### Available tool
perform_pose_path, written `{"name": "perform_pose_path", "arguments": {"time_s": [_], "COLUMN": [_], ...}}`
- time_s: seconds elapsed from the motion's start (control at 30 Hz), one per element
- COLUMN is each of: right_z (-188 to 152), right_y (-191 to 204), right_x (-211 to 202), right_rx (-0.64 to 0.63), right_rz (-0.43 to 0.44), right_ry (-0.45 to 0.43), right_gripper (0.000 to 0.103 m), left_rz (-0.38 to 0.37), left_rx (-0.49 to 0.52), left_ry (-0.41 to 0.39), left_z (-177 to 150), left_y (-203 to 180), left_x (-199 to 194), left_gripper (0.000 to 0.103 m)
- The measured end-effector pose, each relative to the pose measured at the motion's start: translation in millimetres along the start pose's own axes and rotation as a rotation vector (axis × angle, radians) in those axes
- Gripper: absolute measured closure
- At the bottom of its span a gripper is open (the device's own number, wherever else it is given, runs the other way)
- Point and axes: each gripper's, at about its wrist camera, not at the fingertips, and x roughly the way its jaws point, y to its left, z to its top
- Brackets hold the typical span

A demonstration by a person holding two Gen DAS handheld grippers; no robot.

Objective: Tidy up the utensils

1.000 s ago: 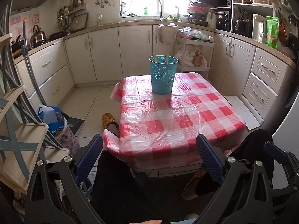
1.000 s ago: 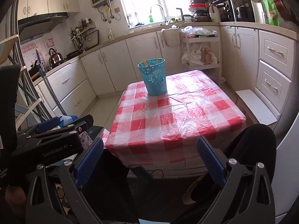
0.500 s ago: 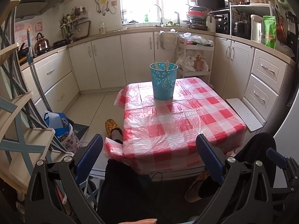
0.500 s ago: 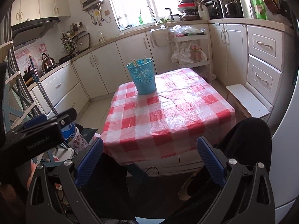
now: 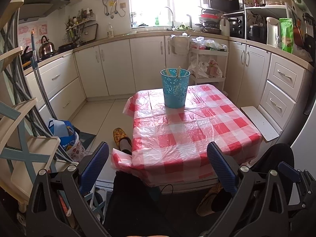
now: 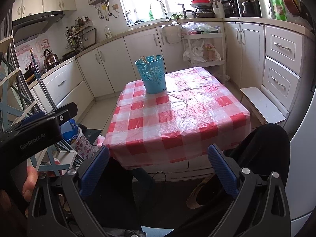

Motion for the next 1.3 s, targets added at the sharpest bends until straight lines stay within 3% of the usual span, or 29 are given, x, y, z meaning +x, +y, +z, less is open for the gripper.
{"name": "perform_pose_path", "arguments": {"time_s": [1.3], "right_z": [-5.7], "right_y": [0.4], "right_x": [0.5], "right_rx": [0.002], "right_rz": [0.000], "right_ry": [0.013], "right_gripper": [0.007], "left_rz": [0.001], "left_rx": [-0.006], "left_ry": [0.011], "left_z": [-4.3], "left_y": [-1.7], "left_x": [0.1], "left_gripper": [0.008]}}
